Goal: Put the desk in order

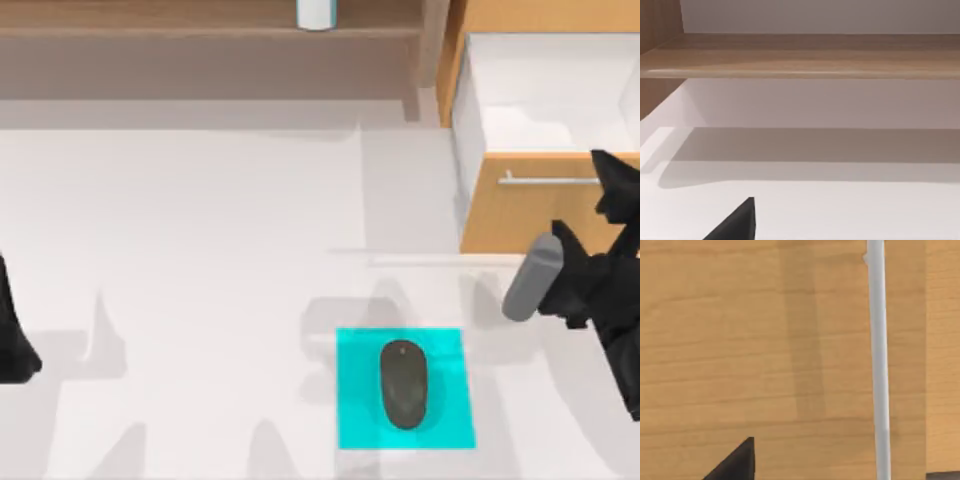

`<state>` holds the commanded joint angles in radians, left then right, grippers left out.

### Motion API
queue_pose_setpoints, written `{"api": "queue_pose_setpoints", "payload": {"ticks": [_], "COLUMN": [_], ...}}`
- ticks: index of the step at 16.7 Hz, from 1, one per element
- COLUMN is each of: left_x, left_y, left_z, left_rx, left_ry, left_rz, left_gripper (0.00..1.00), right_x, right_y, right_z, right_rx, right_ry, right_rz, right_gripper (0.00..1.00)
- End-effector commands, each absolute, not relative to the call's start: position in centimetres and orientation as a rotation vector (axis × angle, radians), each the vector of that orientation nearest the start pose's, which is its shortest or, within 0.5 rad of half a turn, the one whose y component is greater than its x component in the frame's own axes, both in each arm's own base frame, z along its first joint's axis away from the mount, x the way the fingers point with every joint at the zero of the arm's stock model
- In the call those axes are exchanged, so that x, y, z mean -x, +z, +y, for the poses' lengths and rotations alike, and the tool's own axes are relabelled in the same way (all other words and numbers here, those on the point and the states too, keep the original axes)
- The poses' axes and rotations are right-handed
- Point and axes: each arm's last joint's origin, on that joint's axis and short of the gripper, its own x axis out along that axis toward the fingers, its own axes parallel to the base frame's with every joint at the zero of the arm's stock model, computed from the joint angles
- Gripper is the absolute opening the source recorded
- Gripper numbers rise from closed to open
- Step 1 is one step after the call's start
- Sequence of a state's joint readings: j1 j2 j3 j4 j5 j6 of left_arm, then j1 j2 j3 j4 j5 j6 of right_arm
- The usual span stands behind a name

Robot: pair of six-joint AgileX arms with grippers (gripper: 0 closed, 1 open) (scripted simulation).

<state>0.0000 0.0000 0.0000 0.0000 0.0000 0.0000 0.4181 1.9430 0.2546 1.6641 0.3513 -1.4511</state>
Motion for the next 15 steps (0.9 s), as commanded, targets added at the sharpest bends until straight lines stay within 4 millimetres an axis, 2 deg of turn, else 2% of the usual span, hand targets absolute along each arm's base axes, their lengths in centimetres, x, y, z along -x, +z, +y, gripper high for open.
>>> {"api": "queue_pose_setpoints", "payload": {"ticks": [4,10,15], "left_x": [-10.6,-10.6,-10.6], "left_y": [16.0,16.0,16.0], "left_z": [-0.1,-0.1,-0.1], "left_rx": [0.000,0.000,0.000], "left_ry": [0.000,0.000,0.000], "left_rz": [0.000,0.000,0.000], "left_gripper": [1.00,1.00,1.00], "right_x": [-22.8,-22.9,-25.0], "right_y": [8.9,8.8,8.9], "right_z": [7.2,7.2,7.1], "right_rx": [1.568,1.571,1.571], "right_ry": [-0.005,-0.002,-0.008], "right_rz": [0.006,0.008,0.008], "right_gripper": [1.00,1.00,1.00]}}
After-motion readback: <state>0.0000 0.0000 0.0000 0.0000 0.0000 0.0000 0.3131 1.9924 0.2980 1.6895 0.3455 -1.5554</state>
